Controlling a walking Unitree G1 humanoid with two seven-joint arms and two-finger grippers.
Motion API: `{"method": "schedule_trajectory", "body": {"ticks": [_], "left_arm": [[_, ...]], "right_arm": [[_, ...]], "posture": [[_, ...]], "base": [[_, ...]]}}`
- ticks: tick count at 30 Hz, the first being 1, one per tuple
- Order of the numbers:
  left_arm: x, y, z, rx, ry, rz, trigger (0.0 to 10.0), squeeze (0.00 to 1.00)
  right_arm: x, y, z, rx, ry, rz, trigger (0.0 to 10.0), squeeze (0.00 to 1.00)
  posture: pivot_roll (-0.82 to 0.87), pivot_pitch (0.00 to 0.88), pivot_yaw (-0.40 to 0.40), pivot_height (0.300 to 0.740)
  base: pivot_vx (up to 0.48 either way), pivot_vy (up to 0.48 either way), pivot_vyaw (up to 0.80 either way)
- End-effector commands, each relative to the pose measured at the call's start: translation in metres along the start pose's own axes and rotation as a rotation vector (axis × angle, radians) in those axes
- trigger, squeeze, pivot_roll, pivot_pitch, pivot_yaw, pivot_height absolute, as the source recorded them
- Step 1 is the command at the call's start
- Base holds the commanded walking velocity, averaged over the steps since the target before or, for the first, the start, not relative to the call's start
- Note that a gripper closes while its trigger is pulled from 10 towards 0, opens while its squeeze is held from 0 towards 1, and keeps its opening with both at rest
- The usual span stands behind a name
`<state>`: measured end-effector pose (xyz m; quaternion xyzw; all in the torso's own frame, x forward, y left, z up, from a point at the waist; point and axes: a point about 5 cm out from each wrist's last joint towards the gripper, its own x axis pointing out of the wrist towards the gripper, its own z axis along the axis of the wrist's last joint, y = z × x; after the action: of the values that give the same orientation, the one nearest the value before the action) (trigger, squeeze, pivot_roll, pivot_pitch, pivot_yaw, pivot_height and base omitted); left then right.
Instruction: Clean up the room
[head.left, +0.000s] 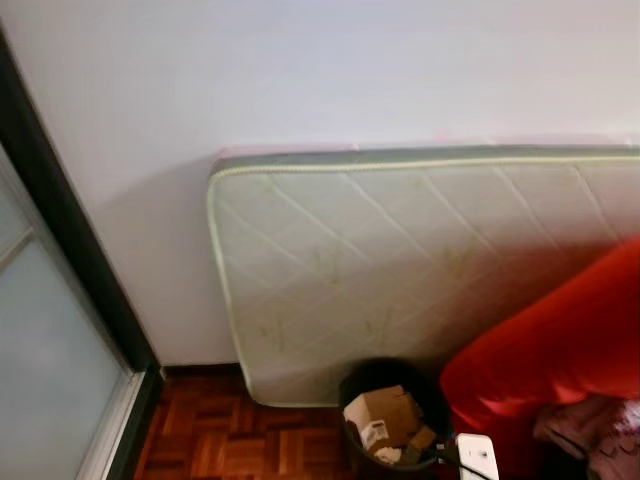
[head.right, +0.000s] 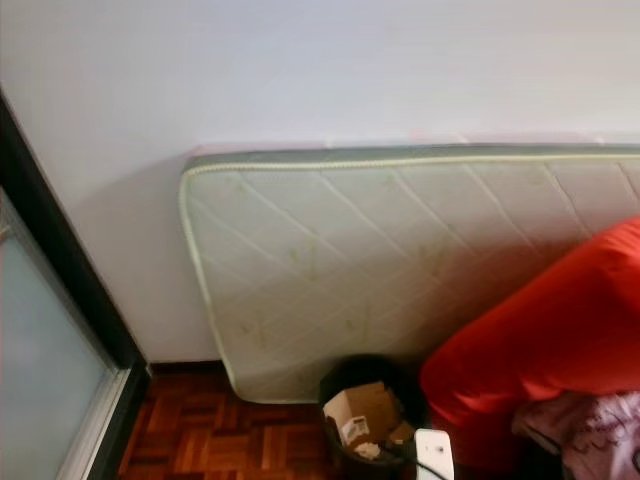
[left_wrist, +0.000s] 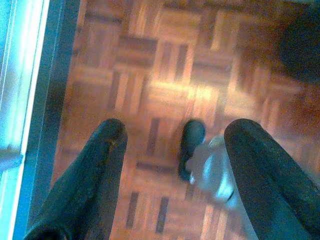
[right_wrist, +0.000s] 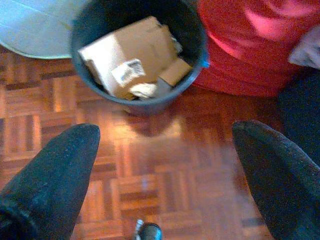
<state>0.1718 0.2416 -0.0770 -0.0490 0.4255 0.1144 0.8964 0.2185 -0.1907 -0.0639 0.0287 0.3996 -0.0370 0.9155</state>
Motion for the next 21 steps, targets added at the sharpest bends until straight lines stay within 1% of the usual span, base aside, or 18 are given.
{"method": "schedule_trajectory", "body": {"ticks": [1,5,8,10,13,15,19,21], "left_arm": [[-0.0013,-0.001,-0.007,-0.002,0.02,0.0,10.0,0.0],[-0.0011,-0.0008,-0.0072,0.012,0.032,0.001,10.0,0.0],[-0.001,0.0005,-0.0055,0.047,0.028,-0.002,10.0,0.0],[-0.001,0.0024,-0.0045,0.065,0.027,0.002,10.0,0.0],[-0.0008,0.0022,-0.0042,0.048,0.028,0.001,10.0,0.0],[-0.0007,0.0014,-0.0039,0.036,0.027,0.001,10.0,0.0],[-0.0004,0.0,-0.0034,0.049,0.027,-0.006,10.0,0.0],[-0.0002,-0.0005,-0.0028,0.07,0.024,-0.011,10.0,0.0]], "right_arm": [[-0.0016,-0.0032,-0.0075,0.002,0.032,-0.007,10.0,0.0],[-0.0019,-0.0035,-0.0088,0.001,0.036,-0.003,10.0,0.0],[-0.0024,-0.0053,-0.0103,0.002,0.041,-0.006,10.0,0.0],[-0.0029,-0.0075,-0.0117,0.002,0.047,-0.01,10.0,0.0],[-0.0032,-0.0093,-0.0128,0.005,0.054,-0.016,10.0,0.0],[-0.0034,-0.01,-0.0133,0.006,0.057,-0.018,10.0,0.0],[-0.0037,-0.0109,-0.0146,0.01,0.064,-0.022,10.0,0.0],[-0.0038,-0.0112,-0.0148,0.012,0.065,-0.023,10.0,0.0]], "posture": [[0.09,0.0,-0.03,0.74],[0.09,0.0,-0.028,0.74],[0.09,0.0,-0.027,0.74],[0.09,0.0,-0.023,0.74],[0.09,0.0,-0.02,0.74],[0.09,0.0,-0.02,0.74],[0.09,0.0,-0.016,0.74],[0.09,0.0,-0.016,0.74]], "base": [[0.0,0.0,-0.75],[0.0,0.0,-0.75],[0.0,0.0,-0.75],[0.0,-0.442,-0.75],[0.0,-0.41,-0.76],[0.0,0.0,-0.76],[0.0,0.0,-0.75],[0.0,-0.465,-0.75]]}}
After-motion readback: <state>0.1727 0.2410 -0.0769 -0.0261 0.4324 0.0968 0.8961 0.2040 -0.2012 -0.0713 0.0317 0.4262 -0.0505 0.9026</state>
